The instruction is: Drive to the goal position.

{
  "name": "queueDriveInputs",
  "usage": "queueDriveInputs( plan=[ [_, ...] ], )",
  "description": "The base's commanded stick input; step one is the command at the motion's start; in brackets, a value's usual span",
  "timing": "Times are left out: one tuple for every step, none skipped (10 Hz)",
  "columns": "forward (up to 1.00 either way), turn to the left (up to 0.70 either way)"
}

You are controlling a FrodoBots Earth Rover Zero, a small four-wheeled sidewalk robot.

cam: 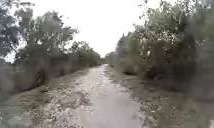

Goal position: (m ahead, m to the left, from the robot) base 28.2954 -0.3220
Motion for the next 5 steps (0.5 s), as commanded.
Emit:
queueDriveInputs(
  plan=[
    [0.7,0.0],
    [0.7,0.0],
    [0.7,0.0],
    [0.7,0.0],
    [0.7,0.0]
  ],
)
